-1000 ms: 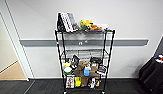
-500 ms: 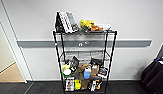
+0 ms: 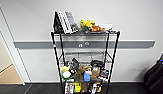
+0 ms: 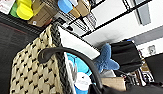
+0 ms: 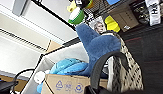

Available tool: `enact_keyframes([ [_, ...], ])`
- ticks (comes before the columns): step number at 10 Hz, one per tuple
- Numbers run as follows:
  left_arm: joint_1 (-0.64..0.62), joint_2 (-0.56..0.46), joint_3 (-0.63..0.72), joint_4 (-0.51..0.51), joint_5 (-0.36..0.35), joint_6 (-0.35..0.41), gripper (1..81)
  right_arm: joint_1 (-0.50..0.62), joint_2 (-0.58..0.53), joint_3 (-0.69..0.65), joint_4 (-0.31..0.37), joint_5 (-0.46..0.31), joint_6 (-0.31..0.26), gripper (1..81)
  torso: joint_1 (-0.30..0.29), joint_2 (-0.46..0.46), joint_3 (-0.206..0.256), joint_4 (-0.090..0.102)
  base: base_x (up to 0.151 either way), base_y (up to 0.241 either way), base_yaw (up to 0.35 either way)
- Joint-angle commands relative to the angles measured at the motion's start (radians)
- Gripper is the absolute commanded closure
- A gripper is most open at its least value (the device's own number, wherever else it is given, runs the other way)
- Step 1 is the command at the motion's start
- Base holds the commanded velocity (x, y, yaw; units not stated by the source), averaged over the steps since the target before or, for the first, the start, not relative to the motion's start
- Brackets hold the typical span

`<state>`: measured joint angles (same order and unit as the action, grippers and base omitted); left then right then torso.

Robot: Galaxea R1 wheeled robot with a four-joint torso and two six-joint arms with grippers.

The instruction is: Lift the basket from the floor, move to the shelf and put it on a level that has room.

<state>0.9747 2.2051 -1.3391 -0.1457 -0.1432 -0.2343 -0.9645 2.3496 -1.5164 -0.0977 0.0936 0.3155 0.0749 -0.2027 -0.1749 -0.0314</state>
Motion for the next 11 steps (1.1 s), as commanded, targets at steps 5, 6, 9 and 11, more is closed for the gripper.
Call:
enact_keyframes([
  [5, -0.122, -0.051, 0.138, 0.051, -0.036, -0.002, 81.1, 0.17, -0.074, 0.174, 0.003, 0.101, 0.008, 81.1, 0.0, 0.0, 0.0, 0.0, 0.125, 0.0, 0.0],
  [6, -0.124, -0.057, 0.15, 0.054, -0.036, -0.002, 81.1, 0.172, -0.083, 0.191, 0.001, 0.101, 0.008, 81.1, 0.0, 0.0, 0.0, 0.0, 0.125, 0.0, 0.0],
  [9, -0.122, -0.076, 0.181, 0.058, -0.055, -0.002, 81.1, 0.175, -0.105, 0.228, -0.001, 0.112, 0.008, 81.1, 0.0, 0.0, 0.0, 0.0, 0.123, 0.0, 0.0],
  [11, -0.124, -0.088, 0.201, 0.066, -0.058, -0.002, 81.1, 0.181, -0.109, 0.243, -0.001, 0.112, 0.007, 81.1, 0.0, 0.0, 0.0, 0.0, 0.122, 0.0, 0.0],
])
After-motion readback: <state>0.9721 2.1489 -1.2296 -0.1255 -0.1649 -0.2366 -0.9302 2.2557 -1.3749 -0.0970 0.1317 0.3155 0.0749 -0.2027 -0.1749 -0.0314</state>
